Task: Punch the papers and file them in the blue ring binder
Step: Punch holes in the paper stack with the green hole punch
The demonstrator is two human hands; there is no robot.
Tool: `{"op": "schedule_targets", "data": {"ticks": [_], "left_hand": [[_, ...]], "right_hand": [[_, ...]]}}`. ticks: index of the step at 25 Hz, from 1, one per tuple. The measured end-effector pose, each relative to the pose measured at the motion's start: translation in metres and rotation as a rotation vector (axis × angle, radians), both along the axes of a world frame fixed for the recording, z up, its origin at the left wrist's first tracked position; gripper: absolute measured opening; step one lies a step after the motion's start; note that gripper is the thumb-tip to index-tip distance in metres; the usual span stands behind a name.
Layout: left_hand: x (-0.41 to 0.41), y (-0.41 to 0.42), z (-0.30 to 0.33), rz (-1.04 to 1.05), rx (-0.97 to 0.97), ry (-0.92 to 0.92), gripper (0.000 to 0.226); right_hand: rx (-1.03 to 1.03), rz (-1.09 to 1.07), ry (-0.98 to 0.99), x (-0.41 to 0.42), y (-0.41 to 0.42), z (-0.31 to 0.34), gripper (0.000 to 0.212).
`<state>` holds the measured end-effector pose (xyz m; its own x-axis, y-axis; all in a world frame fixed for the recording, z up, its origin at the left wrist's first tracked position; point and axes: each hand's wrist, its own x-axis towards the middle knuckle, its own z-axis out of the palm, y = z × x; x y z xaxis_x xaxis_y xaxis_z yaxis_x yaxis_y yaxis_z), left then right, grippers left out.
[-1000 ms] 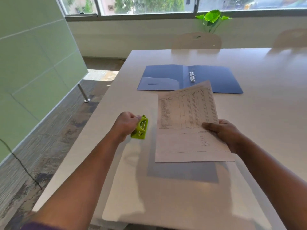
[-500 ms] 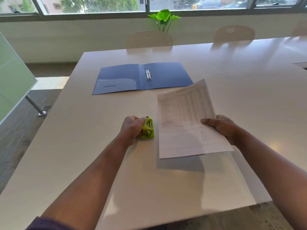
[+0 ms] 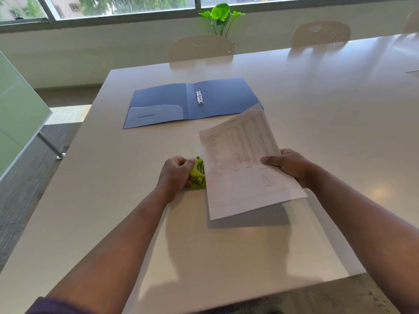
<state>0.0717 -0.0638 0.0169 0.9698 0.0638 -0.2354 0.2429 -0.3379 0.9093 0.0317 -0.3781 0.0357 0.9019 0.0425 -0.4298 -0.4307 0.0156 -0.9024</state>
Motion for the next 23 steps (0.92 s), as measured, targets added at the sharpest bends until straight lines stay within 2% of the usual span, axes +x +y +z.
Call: {"op": "schedule_targets", "data": {"ticks": [3,14,23], "left_hand": [[-0.0008,-0.0005,0.0006,0.005,-0.008,-0.009,0.030],[0.0013,-0.0014,-0.0037,0.021,-0.096,-0.002,0.025],[-0.0003,-0.0016,-0.0040,0.016,-0.122,-0.002,0.024]], "right_hand": [[-0.011,0.019,0.000,0.0030,-0.0006,-0.0014,0.025],[-0.038,-0.016,0.008,-0.0020,-0.0020,0.0017,0.013],[-0.021,0.000,0.008,-0.0016,-0.0016,0.0001,0.018]]}}
